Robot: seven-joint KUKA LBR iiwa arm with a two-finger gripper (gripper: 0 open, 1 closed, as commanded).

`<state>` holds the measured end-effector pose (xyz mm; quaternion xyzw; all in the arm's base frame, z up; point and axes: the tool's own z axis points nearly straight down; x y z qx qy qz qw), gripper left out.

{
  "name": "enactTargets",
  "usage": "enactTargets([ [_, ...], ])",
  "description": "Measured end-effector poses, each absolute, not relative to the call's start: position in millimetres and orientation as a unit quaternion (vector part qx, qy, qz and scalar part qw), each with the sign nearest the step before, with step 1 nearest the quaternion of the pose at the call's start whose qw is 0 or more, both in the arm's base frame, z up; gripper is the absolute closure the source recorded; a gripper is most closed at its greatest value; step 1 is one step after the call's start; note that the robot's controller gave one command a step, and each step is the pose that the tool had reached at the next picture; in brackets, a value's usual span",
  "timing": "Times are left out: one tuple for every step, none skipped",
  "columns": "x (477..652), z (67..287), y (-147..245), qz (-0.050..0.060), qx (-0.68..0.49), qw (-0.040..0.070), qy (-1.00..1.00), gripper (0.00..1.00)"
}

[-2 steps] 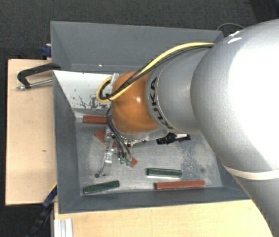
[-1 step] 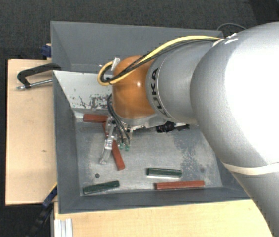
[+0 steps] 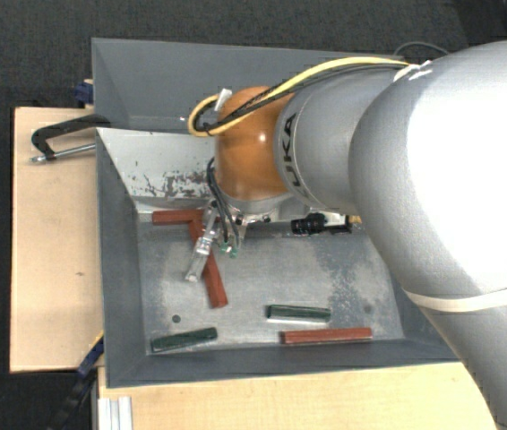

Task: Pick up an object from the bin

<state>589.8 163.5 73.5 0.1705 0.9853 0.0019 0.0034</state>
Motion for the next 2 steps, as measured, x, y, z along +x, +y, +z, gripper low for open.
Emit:
enactTargets([
  [594.8,72.1,144.5,0.002,0.161,0.002,0.987,0.00],
  [604.3,75.5,152.0,0.002,0.139,0.008,0.990,1.00],
])
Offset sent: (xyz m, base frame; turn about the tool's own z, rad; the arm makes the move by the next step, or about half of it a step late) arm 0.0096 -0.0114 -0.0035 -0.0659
